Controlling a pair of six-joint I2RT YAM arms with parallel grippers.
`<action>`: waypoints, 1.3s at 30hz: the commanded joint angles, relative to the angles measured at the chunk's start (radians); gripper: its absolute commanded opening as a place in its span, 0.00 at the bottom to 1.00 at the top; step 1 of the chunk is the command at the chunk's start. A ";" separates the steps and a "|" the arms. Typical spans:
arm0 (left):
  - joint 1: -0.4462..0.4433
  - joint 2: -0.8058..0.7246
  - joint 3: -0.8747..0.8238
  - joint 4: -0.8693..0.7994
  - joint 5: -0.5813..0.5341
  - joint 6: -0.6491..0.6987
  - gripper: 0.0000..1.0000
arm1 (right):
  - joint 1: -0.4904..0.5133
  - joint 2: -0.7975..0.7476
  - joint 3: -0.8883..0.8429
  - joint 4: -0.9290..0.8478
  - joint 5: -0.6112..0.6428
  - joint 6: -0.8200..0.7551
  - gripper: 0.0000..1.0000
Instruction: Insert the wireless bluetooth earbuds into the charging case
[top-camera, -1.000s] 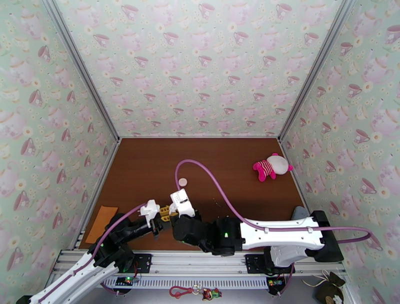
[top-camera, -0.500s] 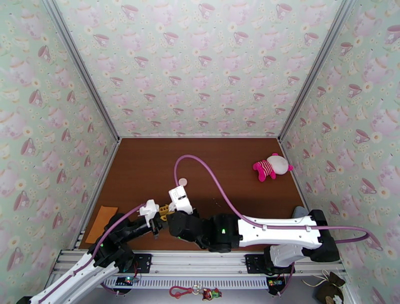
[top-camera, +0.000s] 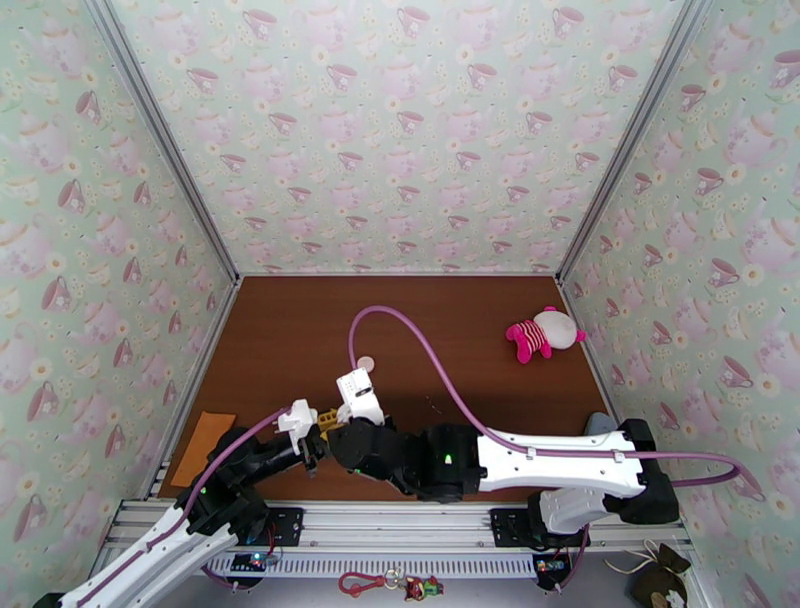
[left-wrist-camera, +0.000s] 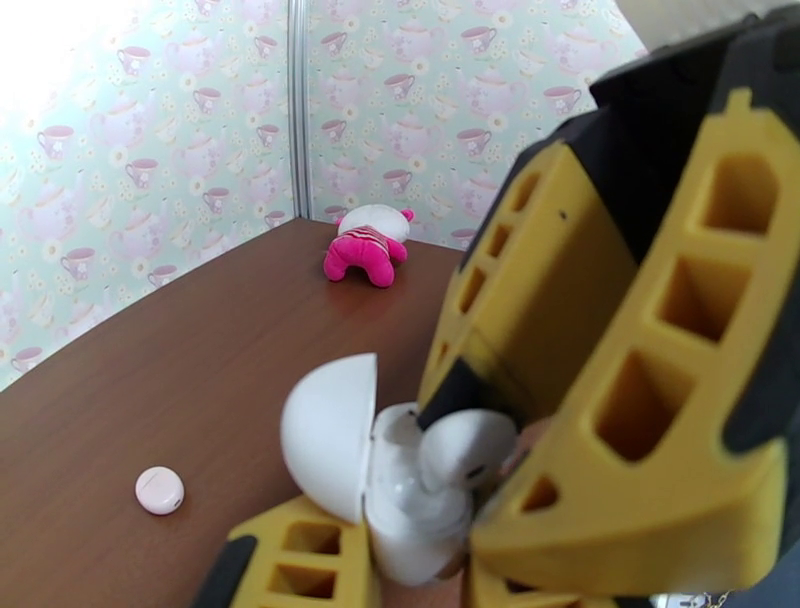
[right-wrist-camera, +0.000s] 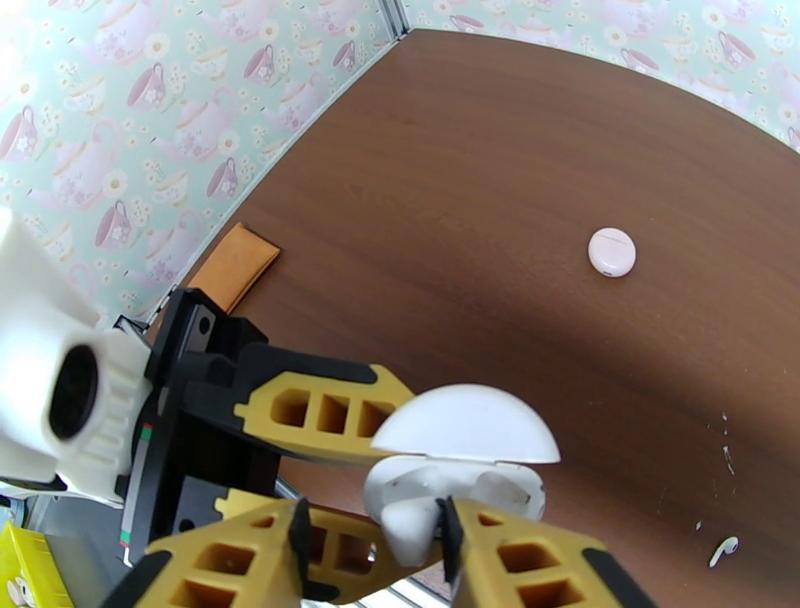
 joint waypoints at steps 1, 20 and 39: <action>0.003 -0.014 -0.002 0.025 0.013 0.011 0.00 | -0.004 -0.005 0.042 -0.004 -0.014 0.014 0.45; 0.001 -0.011 -0.002 0.027 0.014 0.010 0.00 | -0.014 -0.039 0.067 -0.066 0.005 0.049 0.51; 0.001 -0.011 -0.002 0.027 0.012 0.010 0.00 | -0.017 -0.026 0.048 -0.094 -0.043 0.068 0.52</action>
